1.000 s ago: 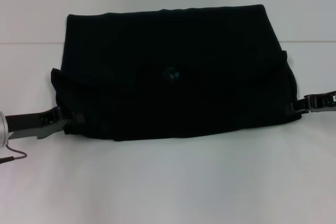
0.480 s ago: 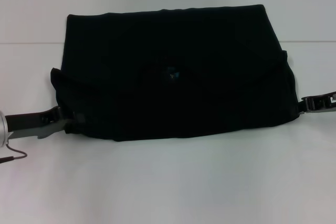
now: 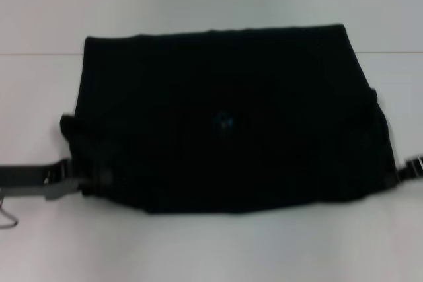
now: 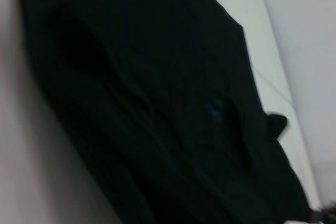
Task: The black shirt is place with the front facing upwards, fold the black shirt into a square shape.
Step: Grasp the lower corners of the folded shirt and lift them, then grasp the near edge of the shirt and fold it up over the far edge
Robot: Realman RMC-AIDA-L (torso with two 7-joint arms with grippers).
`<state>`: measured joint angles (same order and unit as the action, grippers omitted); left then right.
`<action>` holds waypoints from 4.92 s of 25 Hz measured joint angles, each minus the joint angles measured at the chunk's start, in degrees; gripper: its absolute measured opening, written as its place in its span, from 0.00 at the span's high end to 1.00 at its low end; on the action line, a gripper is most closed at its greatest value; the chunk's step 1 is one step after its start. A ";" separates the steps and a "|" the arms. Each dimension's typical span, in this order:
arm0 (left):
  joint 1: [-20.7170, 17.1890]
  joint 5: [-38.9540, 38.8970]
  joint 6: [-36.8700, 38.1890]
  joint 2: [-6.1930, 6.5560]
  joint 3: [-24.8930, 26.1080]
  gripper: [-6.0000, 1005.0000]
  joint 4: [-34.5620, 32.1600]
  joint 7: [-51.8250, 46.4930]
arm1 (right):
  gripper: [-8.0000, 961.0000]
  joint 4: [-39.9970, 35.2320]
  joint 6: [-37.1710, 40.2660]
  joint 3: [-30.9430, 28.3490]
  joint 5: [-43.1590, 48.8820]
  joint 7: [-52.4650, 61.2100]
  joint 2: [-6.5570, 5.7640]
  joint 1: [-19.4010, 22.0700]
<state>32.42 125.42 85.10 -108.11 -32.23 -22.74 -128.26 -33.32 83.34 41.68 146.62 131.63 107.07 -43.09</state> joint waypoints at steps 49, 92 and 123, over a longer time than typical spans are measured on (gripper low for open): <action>2.84 13.89 5.48 2.58 21.40 0.95 -1.85 -4.45 | 0.61 5.11 13.01 -7.51 -11.85 -3.04 1.57 9.46; 2.82 13.71 6.68 1.42 21.54 0.96 -1.96 -2.41 | 0.31 7.85 19.78 -5.55 -5.42 -12.86 -0.03 13.91; 2.66 13.71 6.90 1.35 21.80 0.94 -1.95 -1.93 | 0.31 8.86 16.01 -3.15 -5.12 -11.61 2.79 11.46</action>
<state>35.08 139.13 92.00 -106.76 -10.43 -24.70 -130.19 -24.46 99.34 38.53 141.50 120.02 109.86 -31.62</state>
